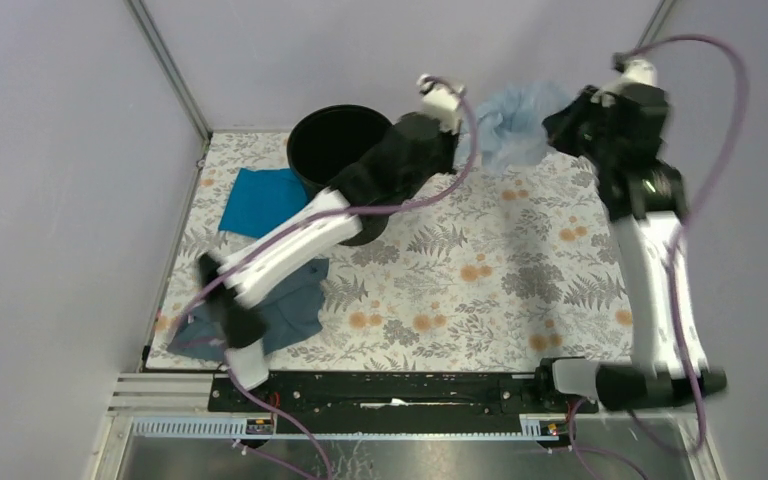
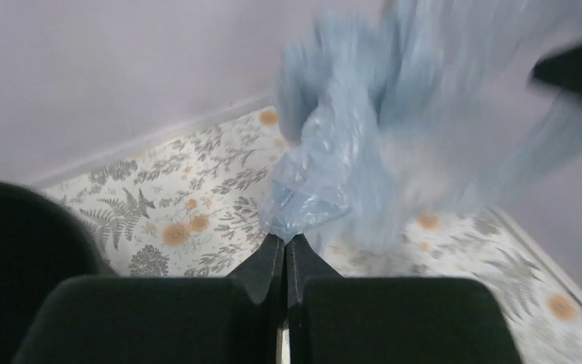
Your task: Put the trash bags into the trash bin
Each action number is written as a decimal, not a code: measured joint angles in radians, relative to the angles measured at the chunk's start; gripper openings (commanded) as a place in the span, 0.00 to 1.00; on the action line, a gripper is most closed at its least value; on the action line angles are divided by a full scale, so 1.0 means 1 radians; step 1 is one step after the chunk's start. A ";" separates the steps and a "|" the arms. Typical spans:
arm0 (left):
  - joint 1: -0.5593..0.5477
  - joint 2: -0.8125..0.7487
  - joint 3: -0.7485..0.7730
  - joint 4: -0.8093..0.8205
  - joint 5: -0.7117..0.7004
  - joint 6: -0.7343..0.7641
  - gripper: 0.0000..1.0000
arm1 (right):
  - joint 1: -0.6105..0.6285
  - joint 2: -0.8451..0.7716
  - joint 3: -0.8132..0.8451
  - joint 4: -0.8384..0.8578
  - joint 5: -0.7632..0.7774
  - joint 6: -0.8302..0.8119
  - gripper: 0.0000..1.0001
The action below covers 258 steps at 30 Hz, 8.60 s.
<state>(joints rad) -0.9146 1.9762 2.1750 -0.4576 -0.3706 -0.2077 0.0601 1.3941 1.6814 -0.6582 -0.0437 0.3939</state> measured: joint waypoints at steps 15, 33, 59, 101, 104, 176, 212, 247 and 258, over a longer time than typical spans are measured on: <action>0.078 -0.103 -0.370 0.167 0.111 -0.095 0.00 | 0.006 -0.188 -0.686 0.167 -0.080 0.019 0.00; -0.003 -0.415 -0.641 0.439 0.064 -0.071 0.00 | 0.011 -0.462 -0.790 0.373 -0.143 0.033 0.00; -0.011 -0.320 -0.631 0.201 0.038 -0.069 0.00 | 0.012 -0.322 -0.780 0.035 -0.173 0.080 0.00; -0.045 -0.454 -0.855 0.293 -0.109 -0.009 0.00 | 0.014 -0.318 -0.900 0.139 -0.218 0.095 0.00; -0.053 -0.380 -0.702 0.132 -0.037 0.026 0.00 | 0.014 -0.260 -0.597 -0.010 -0.187 0.066 0.00; -0.036 -0.328 -0.233 0.254 0.093 -0.069 0.00 | 0.015 -0.162 0.072 0.046 -0.172 -0.033 0.00; -0.162 -0.771 -0.673 0.719 -0.004 0.065 0.00 | 0.016 -0.689 -0.371 0.444 -0.223 -0.010 0.00; -0.109 -0.610 -1.340 0.298 0.025 -0.172 0.00 | 0.015 -0.567 -1.114 0.245 -0.281 0.100 0.00; -0.111 -0.928 -0.966 0.294 -0.108 -0.132 0.00 | 0.016 -0.544 -0.482 0.161 -0.312 -0.016 0.00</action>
<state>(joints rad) -1.0252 1.0485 1.2095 -0.1638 -0.4786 -0.3401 0.0757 0.8505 1.1992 -0.4973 -0.3561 0.3782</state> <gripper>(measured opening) 0.008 0.015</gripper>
